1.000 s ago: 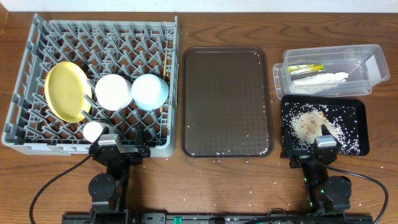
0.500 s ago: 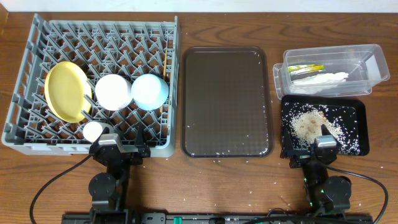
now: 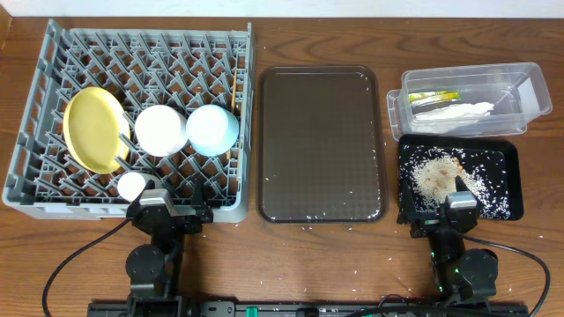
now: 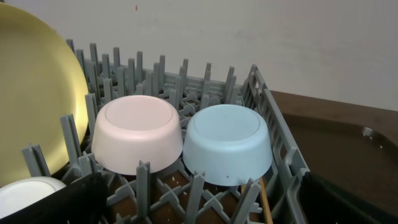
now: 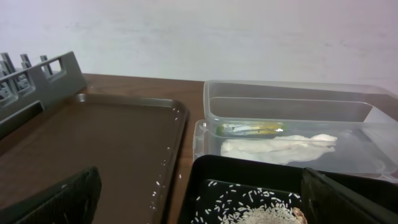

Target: Sort waste into correct bins and load items into the dishwasher

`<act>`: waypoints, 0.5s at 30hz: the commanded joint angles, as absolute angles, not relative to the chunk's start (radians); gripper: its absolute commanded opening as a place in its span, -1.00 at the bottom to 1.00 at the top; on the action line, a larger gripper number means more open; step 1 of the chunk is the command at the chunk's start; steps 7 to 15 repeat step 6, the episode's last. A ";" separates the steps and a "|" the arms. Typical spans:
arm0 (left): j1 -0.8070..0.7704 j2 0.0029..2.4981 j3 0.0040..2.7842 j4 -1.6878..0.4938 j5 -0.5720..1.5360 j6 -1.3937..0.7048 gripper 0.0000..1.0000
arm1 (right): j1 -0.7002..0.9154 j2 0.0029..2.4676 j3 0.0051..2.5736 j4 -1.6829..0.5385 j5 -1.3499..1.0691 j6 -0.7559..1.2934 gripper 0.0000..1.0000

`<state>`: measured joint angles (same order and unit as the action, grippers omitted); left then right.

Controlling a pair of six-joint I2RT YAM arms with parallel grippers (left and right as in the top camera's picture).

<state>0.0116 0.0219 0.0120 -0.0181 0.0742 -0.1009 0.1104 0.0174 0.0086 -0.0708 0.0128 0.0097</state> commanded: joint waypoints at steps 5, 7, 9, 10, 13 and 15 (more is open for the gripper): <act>0.015 0.024 0.004 -0.064 0.085 -0.099 0.97 | 0.104 0.011 0.006 -0.073 0.019 -0.005 0.98; 0.015 0.024 0.004 -0.064 0.085 -0.099 0.97 | 0.104 0.011 0.006 -0.073 0.018 -0.005 0.98; 0.015 0.024 0.004 -0.064 0.085 -0.099 0.97 | 0.104 0.011 0.006 -0.073 0.018 -0.005 0.98; 0.015 0.024 0.004 -0.064 0.085 -0.099 0.97 | 0.104 0.011 0.006 -0.073 0.018 -0.005 0.98; 0.015 0.024 0.004 -0.064 0.085 -0.099 0.97 | 0.104 0.011 0.006 -0.073 0.018 -0.005 0.98; 0.015 0.024 0.004 -0.064 0.085 -0.099 0.97 | 0.104 0.011 0.006 -0.073 0.018 -0.005 0.98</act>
